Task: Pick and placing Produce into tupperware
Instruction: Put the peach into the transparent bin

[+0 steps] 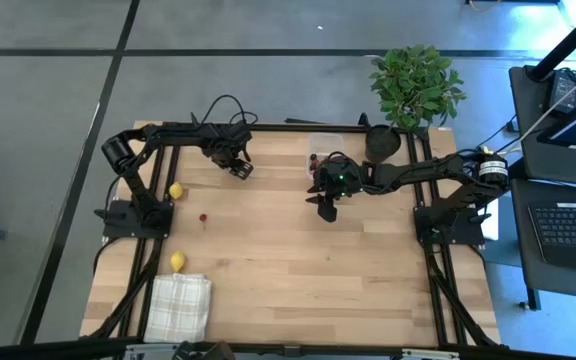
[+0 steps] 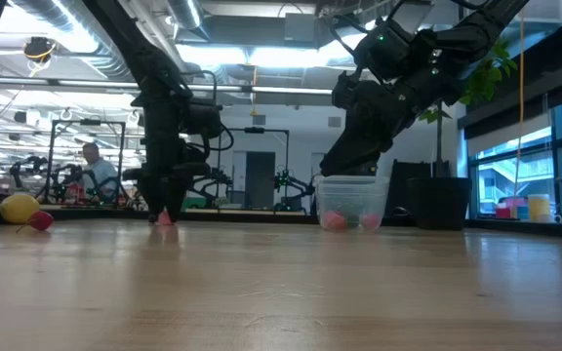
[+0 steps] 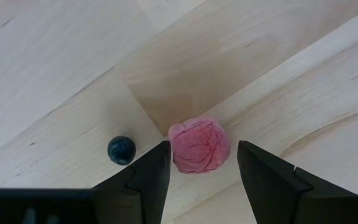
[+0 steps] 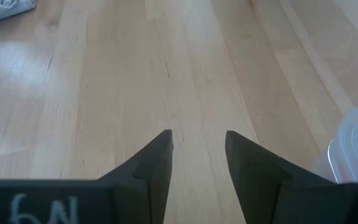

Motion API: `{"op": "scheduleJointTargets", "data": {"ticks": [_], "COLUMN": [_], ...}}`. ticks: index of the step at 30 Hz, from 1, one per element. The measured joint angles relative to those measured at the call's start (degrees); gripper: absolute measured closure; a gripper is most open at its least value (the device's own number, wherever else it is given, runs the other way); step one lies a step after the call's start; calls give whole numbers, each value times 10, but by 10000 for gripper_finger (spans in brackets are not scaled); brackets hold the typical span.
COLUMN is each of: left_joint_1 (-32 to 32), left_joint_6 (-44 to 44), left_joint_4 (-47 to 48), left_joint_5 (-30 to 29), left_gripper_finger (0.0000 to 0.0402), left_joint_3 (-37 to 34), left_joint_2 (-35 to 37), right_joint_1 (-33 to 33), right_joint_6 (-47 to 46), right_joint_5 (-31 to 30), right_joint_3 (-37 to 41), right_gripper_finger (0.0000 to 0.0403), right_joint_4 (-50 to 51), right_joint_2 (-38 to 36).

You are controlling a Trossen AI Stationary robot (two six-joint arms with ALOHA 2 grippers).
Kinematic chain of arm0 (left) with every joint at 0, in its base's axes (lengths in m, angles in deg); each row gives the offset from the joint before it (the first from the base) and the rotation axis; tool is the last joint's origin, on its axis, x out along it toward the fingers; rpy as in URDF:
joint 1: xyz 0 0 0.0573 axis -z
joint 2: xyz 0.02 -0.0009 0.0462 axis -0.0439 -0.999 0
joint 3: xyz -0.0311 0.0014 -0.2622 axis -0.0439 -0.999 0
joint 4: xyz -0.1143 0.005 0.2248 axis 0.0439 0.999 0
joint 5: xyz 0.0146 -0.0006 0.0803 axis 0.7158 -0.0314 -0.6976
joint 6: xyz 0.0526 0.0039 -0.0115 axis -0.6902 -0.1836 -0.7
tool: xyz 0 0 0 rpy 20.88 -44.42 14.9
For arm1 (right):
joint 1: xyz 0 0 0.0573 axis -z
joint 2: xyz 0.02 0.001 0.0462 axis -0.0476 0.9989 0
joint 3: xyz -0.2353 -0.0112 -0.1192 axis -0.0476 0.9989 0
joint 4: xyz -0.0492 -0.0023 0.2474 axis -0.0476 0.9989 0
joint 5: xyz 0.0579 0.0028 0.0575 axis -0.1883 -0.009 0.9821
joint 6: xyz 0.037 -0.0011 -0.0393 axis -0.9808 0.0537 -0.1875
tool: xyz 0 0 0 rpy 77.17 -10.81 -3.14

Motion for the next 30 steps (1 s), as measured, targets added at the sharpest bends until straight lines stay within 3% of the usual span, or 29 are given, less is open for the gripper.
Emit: {"op": "scheduleJointTargets", "data": {"ticks": [5,17,30], "left_joint_1": [0,0,24], "left_joint_6": [0,0,-99], "left_joint_4": [0,0,-5], "left_joint_5": [0,0,5], "left_gripper_finger": [230,304,309], "left_joint_3": [0,0,0], "left_joint_2": [0,0,23], "right_joint_1": [0,0,0], "right_joint_6": [0,0,-63], "right_joint_5": [0,0,0], "right_joint_3": [0,0,0], "right_gripper_finger": [251,251,251], "right_joint_4": [0,0,-4], "right_joint_2": [0,0,0]}}
